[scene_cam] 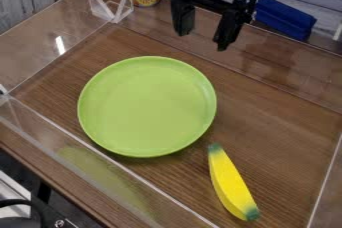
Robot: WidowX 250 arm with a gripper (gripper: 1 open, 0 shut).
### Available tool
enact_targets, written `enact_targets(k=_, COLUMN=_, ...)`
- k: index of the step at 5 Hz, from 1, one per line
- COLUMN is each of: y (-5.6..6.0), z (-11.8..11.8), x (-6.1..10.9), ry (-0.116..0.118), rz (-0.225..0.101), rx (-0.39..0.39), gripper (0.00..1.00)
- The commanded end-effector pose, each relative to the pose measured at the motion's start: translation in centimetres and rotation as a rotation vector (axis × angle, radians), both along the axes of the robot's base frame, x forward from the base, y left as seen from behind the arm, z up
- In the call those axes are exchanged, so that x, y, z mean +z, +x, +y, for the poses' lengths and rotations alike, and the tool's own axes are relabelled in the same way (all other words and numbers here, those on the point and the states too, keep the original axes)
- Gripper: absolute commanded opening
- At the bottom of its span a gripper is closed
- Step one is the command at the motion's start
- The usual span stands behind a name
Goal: Put the banana in the green plate
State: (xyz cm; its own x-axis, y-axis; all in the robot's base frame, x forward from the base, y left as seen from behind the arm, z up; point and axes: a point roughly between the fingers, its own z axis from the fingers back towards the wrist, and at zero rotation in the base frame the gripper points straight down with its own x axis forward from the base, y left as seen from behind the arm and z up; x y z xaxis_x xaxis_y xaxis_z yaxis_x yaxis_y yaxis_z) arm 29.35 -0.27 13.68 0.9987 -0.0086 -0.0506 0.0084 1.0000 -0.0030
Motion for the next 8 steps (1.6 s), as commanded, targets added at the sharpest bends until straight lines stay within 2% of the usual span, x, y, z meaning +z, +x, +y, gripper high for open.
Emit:
enact_targets(k=1, y=-0.5, z=-1.4, x=-0.4, ry=-0.003, rz=0.013, rx=0.062, gripper=1.00)
enact_targets(k=2, y=-3.6, z=-3.1, x=-0.4, ry=-0.009, rz=-0.006, rx=0.051, gripper=1.00)
enact_targets(k=3, y=-5.8, z=-4.3, x=-0.3, ry=-0.013, rz=-0.013, rx=0.036, gripper=1.00)
enact_targets(k=4, y=-6.3, z=-5.3, x=-1.7, ry=-0.018, rz=-0.018, rx=0.004, gripper=1.00)
enact_targets(k=5, y=-7.0, z=-6.9, x=-3.9, ry=-0.019, rz=-0.054, rx=-0.036, gripper=1.00)
enact_targets(k=6, y=-7.8, z=-8.6, x=-6.0, ry=-0.023, rz=-0.082, rx=-0.030, gripper=1.00)
enact_targets(k=7, y=-8.2, z=-9.9, x=-8.0, ry=-0.031, rz=-0.097, rx=-0.027, gripper=1.00)
enact_targets(k=8, y=-9.2, z=-9.2, x=-9.3, ry=-0.046, rz=-0.110, rx=0.004, gripper=1.00)
